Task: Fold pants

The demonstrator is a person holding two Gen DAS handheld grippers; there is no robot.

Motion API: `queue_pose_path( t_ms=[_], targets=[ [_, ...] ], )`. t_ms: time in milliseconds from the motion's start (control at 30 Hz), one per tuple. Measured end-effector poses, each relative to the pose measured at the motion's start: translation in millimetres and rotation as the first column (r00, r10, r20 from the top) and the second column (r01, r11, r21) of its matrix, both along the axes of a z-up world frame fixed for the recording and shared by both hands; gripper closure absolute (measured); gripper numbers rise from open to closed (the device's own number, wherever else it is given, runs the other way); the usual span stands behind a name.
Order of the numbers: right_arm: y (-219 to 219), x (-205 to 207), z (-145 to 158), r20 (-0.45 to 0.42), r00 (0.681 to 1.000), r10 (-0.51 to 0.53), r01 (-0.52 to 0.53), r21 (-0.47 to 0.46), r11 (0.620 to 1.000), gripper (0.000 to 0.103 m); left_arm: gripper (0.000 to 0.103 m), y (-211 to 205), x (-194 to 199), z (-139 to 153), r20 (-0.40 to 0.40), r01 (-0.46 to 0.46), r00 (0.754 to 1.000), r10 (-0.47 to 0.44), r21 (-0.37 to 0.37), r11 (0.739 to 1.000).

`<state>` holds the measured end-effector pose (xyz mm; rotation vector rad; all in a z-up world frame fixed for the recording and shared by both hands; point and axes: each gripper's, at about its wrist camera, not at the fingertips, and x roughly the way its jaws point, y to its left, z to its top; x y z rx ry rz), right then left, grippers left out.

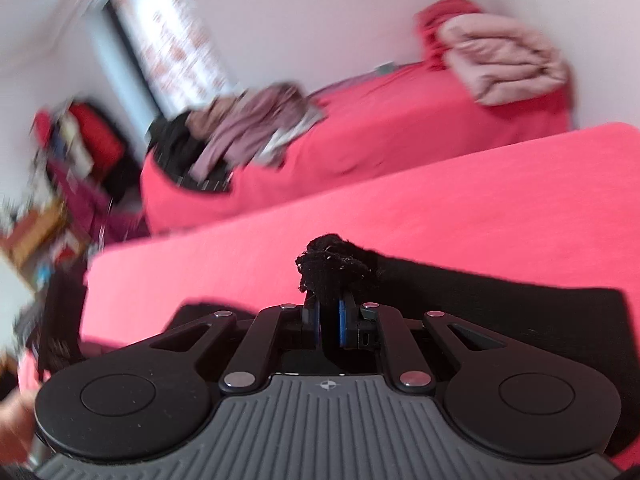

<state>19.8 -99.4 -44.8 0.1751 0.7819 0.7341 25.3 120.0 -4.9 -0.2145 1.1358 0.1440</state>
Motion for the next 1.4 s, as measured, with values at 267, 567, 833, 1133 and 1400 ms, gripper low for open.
queue_pose_path(
  t_ms=[267, 567, 833, 1133, 1400],
  targets=[
    [47, -17, -17, -0.024, 0.997, 0.073, -0.073, -0.019, 0.997, 0.091, 0.000, 9, -12, 8, 0.020, 0.006, 1.000, -0.006, -0.004, 1.000],
    [84, -25, -28, -0.050, 0.991, 0.127, -0.126, 0.020, 0.992, 0.091, 0.000, 38, -28, 16, 0.009, -0.071, 0.997, 0.070, 0.023, 0.997],
    [66, -42, -14, -0.030, 0.991, 0.130, -0.128, 0.041, 0.991, 0.034, 0.000, 53, -39, 30, 0.029, -0.112, 0.993, 0.111, 0.048, 0.993],
    [-50, -103, 18, 0.233, 0.951, -0.204, 0.250, -0.191, 0.949, 0.027, 0.000, 21, -2, 57, 0.140, -0.004, 0.990, -0.002, 0.044, 0.999],
    [-75, -91, -21, 0.224, 0.891, -0.394, 0.451, -0.341, 0.825, 0.024, 0.000, -53, 42, 29, 0.129, 0.212, 0.967, -0.218, 0.055, 0.976]
  ],
)
